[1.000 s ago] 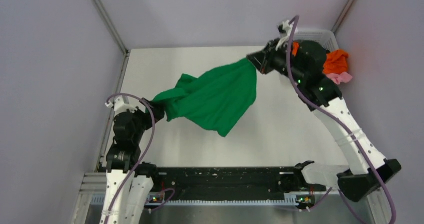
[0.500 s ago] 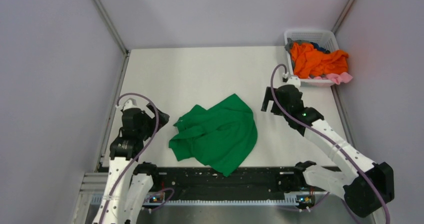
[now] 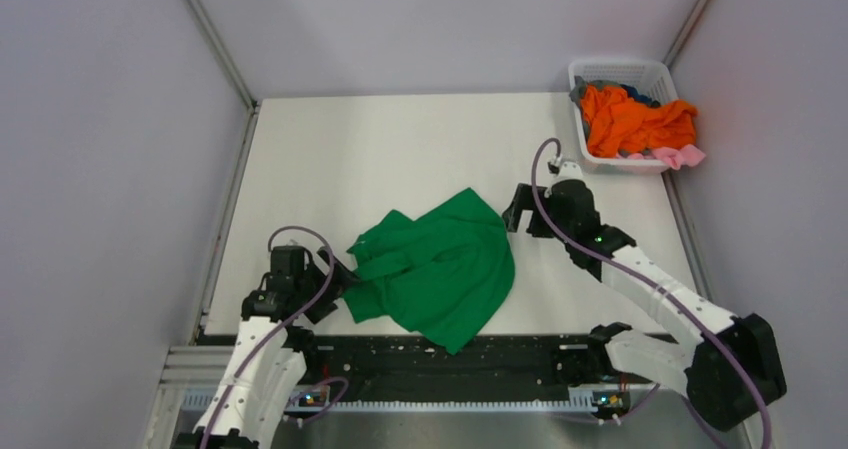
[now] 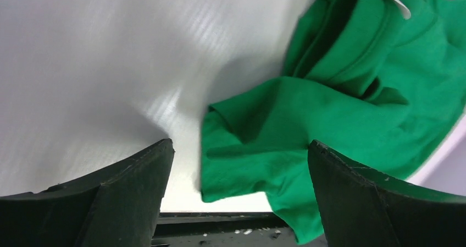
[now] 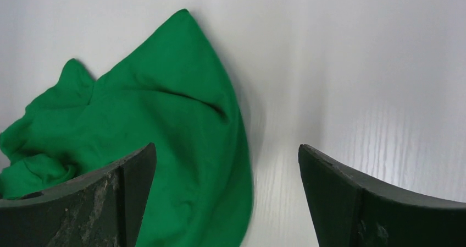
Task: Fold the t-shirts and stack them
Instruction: Flatten out the tshirt
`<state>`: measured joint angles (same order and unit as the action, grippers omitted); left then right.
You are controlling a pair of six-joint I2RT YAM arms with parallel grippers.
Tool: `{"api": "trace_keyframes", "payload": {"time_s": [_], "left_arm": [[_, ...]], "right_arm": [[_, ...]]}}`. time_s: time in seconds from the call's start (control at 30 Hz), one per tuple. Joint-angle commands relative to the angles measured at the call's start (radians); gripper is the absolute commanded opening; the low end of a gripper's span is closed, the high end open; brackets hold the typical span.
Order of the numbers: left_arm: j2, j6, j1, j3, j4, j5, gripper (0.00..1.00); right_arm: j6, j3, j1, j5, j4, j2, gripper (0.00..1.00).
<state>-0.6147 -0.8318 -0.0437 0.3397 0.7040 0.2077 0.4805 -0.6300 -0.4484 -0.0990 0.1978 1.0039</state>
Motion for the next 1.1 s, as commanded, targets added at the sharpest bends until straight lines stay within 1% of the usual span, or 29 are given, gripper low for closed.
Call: {"api": "trace_keyframes", "payload": {"time_s": [0.0,0.07,0.13,0.2,0.23,0.27,0.33,0.37,0.4,0.43,0.47,0.57,0.63,0.7,0.77,0.83,0.87,0.9,0.97,1.03,1.07], "left_arm": [[0.077,-0.073,-0.018,-0.066,-0.079,0.028,0.98],[0.087,-0.084,-0.021,-0.097,-0.136,0.044,0.96],[0.065,-0.089,-0.024,-0.119,-0.208,0.077,0.92],[0.019,-0.094,-0.029,-0.126,-0.28,0.102,0.83],[-0.009,-0.095,-0.032,-0.125,-0.309,0.113,0.77],[-0.045,-0.097,-0.038,-0.125,-0.35,0.12,0.69],[-0.102,-0.103,-0.057,-0.123,-0.409,0.134,0.6],[-0.125,-0.107,-0.072,-0.118,-0.434,0.138,0.52],[-0.147,-0.109,-0.088,-0.113,-0.449,0.133,0.34],[-0.164,-0.111,-0.105,-0.104,-0.449,0.119,0.11],[-0.179,-0.112,-0.12,-0.09,-0.438,0.097,0.0],[-0.185,-0.106,-0.159,-0.052,-0.4,0.026,0.0],[-0.17,-0.101,-0.174,-0.035,-0.369,-0.003,0.0],[-0.148,-0.102,-0.183,-0.026,-0.344,-0.021,0.0],[-0.121,-0.105,-0.186,-0.024,-0.322,-0.037,0.0],[-0.099,-0.103,-0.186,-0.02,-0.304,-0.047,0.0],[-0.09,-0.102,-0.188,-0.016,-0.292,-0.05,0.0],[-0.079,-0.099,-0.188,-0.007,-0.281,-0.053,0.0],[-0.065,-0.09,-0.188,0.019,-0.235,-0.069,0.0],[-0.049,-0.084,-0.188,0.054,-0.193,-0.091,0.0],[-0.038,-0.084,-0.188,0.085,-0.173,-0.106,0.0]], "right_arm": [[-0.065,-0.075,0.002,0.072,-0.144,0.141,0.99],[-0.116,-0.113,0.002,0.087,-0.186,0.217,0.99],[-0.168,-0.175,-0.001,0.145,-0.231,0.324,0.98],[-0.217,-0.251,-0.009,0.184,-0.23,0.425,0.97],[-0.236,-0.287,-0.015,0.189,-0.235,0.471,0.96],[-0.25,-0.316,-0.02,0.189,-0.244,0.521,0.95],[-0.262,-0.38,-0.029,0.19,-0.253,0.617,0.95],[-0.262,-0.407,-0.036,0.185,-0.249,0.661,0.95],[-0.255,-0.434,-0.045,0.169,-0.242,0.703,0.95],[-0.253,-0.45,-0.057,0.158,-0.245,0.74,0.95],[-0.255,-0.461,-0.07,0.141,-0.26,0.774,0.95],[-0.27,-0.504,-0.106,0.112,-0.283,0.858,0.93],[-0.274,-0.532,-0.125,0.09,-0.258,0.901,0.88],[-0.273,-0.527,-0.137,0.066,-0.269,0.92,0.85],[-0.272,-0.508,-0.149,0.05,-0.285,0.927,0.81],[-0.27,-0.487,-0.158,0.037,-0.3,0.928,0.72],[-0.271,-0.483,-0.162,0.026,-0.303,0.929,0.65],[-0.27,-0.482,-0.166,0.012,-0.298,0.928,0.56],[-0.259,-0.481,-0.169,-0.034,-0.29,0.92,0.34],[-0.236,-0.473,-0.17,-0.109,-0.296,0.891,0.09],[-0.221,-0.469,-0.17,-0.158,-0.292,0.867,0.0]]}}
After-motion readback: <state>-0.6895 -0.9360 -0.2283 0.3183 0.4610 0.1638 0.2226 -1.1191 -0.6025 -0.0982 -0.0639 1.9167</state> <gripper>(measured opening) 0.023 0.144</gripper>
